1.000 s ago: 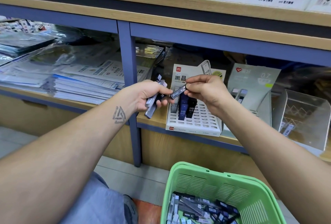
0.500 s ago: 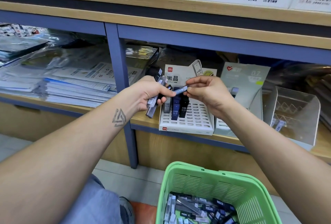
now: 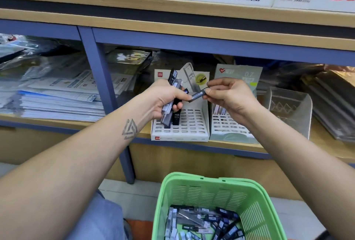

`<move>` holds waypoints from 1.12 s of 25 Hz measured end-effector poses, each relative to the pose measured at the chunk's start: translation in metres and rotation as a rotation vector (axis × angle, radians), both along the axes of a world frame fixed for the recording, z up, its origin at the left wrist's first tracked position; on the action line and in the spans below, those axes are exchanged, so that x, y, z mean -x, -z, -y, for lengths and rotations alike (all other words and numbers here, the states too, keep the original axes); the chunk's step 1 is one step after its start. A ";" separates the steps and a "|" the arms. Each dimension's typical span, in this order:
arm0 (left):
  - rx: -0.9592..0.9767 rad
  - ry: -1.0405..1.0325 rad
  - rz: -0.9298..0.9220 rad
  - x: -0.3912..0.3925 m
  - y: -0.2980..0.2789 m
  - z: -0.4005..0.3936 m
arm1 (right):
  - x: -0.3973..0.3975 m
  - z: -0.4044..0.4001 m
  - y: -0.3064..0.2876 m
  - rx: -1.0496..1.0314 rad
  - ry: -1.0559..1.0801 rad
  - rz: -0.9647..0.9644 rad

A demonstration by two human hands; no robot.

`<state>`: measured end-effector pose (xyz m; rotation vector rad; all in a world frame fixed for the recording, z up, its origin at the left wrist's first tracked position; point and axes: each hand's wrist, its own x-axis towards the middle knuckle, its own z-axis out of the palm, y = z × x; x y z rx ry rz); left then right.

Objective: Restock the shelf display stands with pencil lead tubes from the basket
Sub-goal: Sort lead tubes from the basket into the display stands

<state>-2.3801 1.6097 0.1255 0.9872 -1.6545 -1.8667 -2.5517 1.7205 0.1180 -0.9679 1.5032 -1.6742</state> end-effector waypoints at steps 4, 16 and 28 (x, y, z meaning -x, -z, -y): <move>0.032 0.046 0.010 0.047 -0.001 -0.029 | 0.057 -0.050 -0.005 0.002 0.081 -0.063; 0.129 0.078 0.146 0.179 0.052 -0.109 | 0.164 -0.156 0.030 -0.274 0.475 -0.817; 0.514 0.054 0.316 0.220 0.076 -0.132 | 0.175 -0.148 0.068 -0.443 0.456 -0.964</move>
